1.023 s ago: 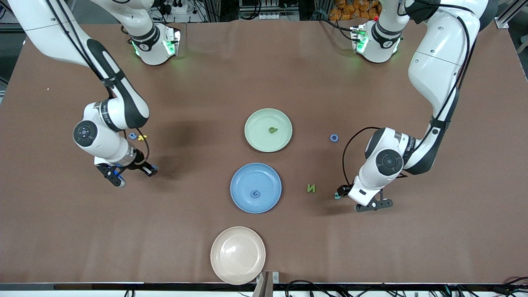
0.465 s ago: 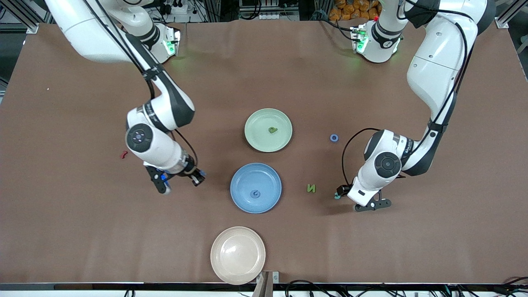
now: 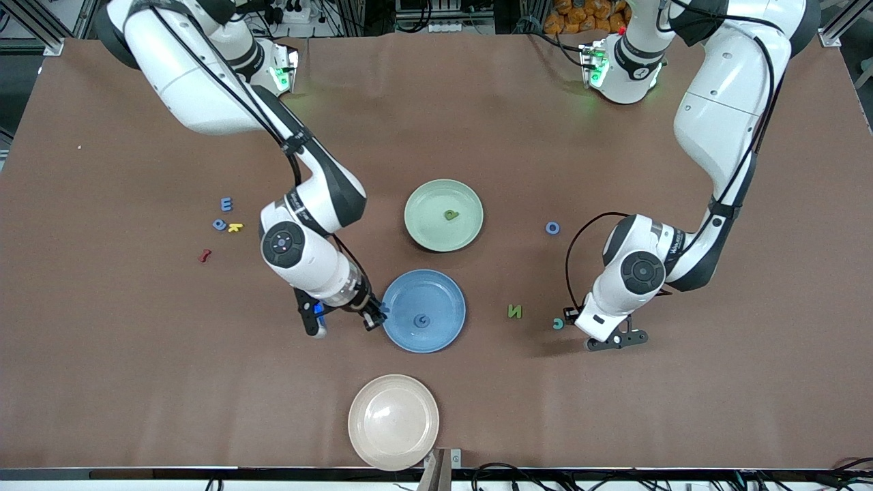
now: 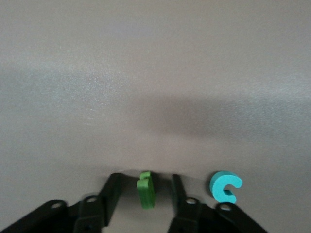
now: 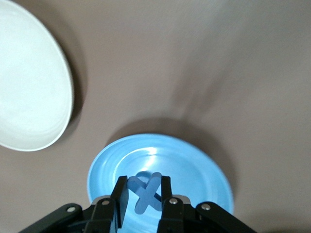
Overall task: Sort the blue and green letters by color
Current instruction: 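Place the blue x on the blue plate with the right gripper, then place a green letter on the green plate while the right gripper returns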
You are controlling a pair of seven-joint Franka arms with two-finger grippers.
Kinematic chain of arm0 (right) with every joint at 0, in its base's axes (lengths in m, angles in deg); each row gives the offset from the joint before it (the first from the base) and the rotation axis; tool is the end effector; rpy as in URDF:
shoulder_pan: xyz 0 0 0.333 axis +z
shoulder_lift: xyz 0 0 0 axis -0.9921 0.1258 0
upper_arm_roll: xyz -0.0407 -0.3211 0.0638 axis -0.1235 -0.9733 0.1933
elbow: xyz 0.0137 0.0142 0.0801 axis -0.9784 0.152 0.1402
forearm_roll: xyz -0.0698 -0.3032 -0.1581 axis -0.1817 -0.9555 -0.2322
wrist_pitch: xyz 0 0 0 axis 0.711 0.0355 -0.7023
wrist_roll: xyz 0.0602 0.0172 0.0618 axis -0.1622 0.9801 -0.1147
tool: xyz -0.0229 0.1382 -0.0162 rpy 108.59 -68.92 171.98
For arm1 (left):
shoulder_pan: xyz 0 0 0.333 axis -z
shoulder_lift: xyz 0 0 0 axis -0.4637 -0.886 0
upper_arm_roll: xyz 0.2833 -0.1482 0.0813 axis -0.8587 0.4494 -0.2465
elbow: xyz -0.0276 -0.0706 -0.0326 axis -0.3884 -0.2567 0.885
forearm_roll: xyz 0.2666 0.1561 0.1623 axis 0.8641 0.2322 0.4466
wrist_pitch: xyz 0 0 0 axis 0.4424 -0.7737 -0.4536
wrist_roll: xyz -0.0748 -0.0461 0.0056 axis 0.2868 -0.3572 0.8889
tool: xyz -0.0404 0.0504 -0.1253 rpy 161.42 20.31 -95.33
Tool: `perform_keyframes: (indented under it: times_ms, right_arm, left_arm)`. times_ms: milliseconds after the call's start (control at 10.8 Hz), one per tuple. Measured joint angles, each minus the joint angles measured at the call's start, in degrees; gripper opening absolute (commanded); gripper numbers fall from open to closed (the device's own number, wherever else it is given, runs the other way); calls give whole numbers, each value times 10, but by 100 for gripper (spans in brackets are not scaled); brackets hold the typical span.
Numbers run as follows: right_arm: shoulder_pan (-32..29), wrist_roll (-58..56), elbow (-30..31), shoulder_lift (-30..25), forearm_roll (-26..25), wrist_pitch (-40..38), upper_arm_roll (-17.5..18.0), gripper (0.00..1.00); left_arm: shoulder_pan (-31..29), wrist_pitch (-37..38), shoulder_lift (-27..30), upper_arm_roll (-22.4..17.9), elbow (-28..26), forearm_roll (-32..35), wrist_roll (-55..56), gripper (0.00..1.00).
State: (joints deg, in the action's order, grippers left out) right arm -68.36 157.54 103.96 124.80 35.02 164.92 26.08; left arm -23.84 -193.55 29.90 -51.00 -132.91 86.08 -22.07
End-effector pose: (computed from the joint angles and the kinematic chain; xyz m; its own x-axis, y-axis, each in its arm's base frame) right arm 0.6498 0.3447 0.2743 0.4340 -0.8810 -0.1883 -0.8931 -0.3934 -0.2180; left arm 0.6528 -0.1858 0.1847 0.9889 0.1371 0.0571 0.1375 -0.9905 -0.0031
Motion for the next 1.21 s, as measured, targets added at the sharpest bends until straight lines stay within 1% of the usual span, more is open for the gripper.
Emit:
perform_keyframes:
  times_ms: [93, 186, 558, 744, 837, 930, 1023, 1209]
  right_arm:
    - [10, 11, -13, 17, 0, 27, -1, 80]
    - [17, 17, -19, 27, 0, 40, -1, 100]
    - [16, 19, -33, 29, 0, 38, -5, 100]
    - [1, -1, -36, 11, -1, -15, -1, 100]
    - [-20, -32, -30, -10, -1, -46, 8, 100]
    - [-51, -74, -4, -44, 0, -68, 24, 100]
    - [-86, -124, 38, -86, 0, -83, 43, 100]
    - [-168, -221, 153, -189, 0, -120, 94, 100]
  left_arm:
    - [0, 0, 0, 1, 2, 0, 0, 0]
    - [0, 0, 0, 2, 3, 0, -1, 0]
    - [0, 0, 0, 2, 3, 0, -1, 0]
    - [1, -2, 3, 4, 6, 0, -1, 0]
    - [1, -2, 7, 6, 8, 0, -1, 0]
    - [1, -2, 13, 12, 9, 0, -1, 0]
    - [1, -1, 18, 20, 9, -1, 3, 0]
    - [3, 3, 27, 35, -2, -1, 22, 0]
